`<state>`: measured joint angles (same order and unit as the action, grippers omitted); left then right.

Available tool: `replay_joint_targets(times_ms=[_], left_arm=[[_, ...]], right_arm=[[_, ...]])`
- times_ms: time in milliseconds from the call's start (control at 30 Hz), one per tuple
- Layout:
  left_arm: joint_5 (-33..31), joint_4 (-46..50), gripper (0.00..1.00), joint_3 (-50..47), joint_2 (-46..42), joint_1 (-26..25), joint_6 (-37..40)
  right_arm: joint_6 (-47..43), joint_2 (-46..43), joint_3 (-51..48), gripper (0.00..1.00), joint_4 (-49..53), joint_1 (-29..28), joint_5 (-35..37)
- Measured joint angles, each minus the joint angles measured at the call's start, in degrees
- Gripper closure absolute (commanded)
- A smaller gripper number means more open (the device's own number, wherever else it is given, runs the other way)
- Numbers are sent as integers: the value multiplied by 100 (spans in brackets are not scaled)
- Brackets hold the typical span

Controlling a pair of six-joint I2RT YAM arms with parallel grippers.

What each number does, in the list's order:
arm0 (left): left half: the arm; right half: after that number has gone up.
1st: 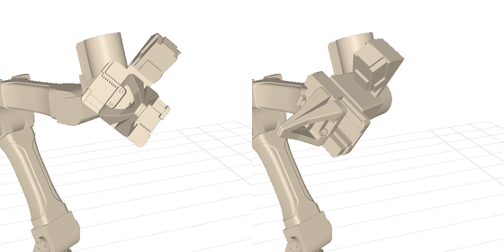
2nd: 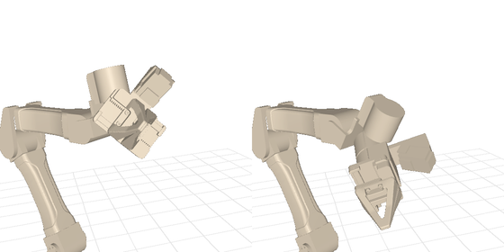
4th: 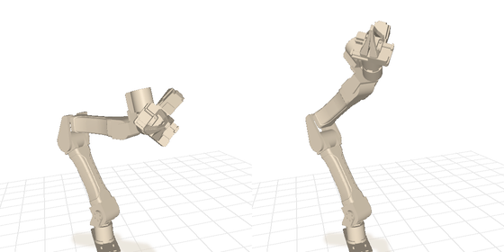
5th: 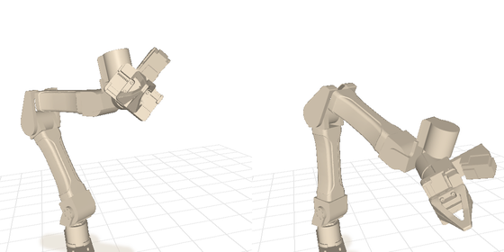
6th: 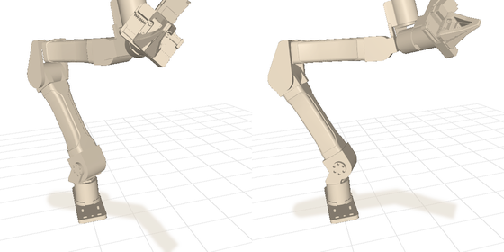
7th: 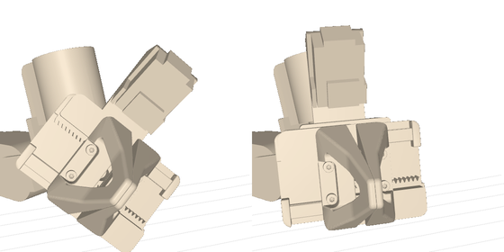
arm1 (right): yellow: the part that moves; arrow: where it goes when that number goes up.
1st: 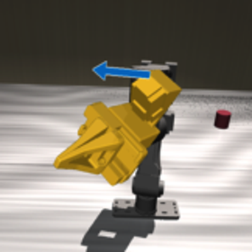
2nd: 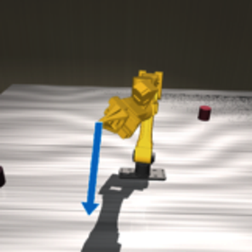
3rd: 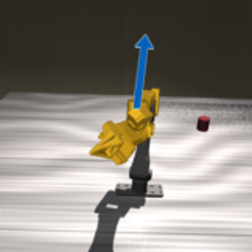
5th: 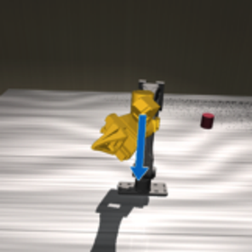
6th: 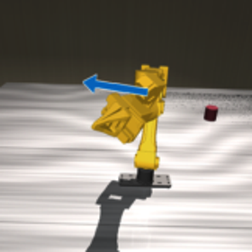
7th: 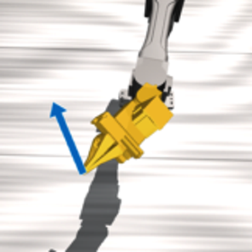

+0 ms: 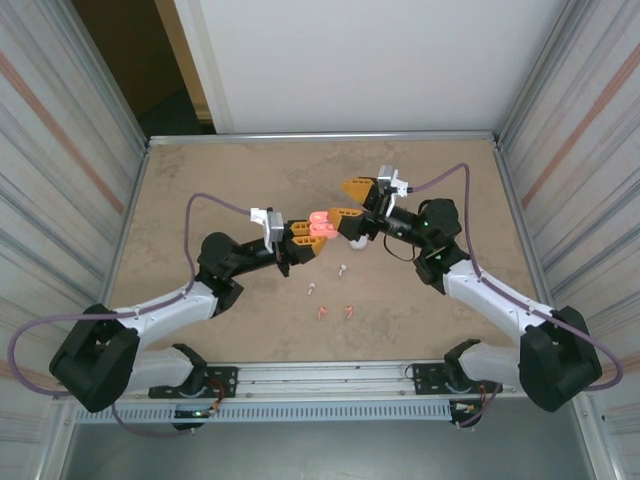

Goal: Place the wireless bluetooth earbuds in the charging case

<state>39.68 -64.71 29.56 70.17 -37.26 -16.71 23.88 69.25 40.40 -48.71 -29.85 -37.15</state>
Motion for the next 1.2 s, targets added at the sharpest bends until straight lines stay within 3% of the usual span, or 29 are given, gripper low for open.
replay_joint_targets(times_ms=[367,600,800,1200], left_arm=[[-308,310,100,-46,-179,0,249],[-839,1029,100,-470,-822,0,664],[-1270,1764,100,-734,-1764,0,999],[-1639,2820,100,-1019,-3298,0,1270]], right_arm=[[-59,-332,46,14,546,133,-7],[-341,-1331,367,12,2509,175,498],[-348,-1596,514,14,4227,177,789],[-160,-1451,-15,27,5834,-22,885]])
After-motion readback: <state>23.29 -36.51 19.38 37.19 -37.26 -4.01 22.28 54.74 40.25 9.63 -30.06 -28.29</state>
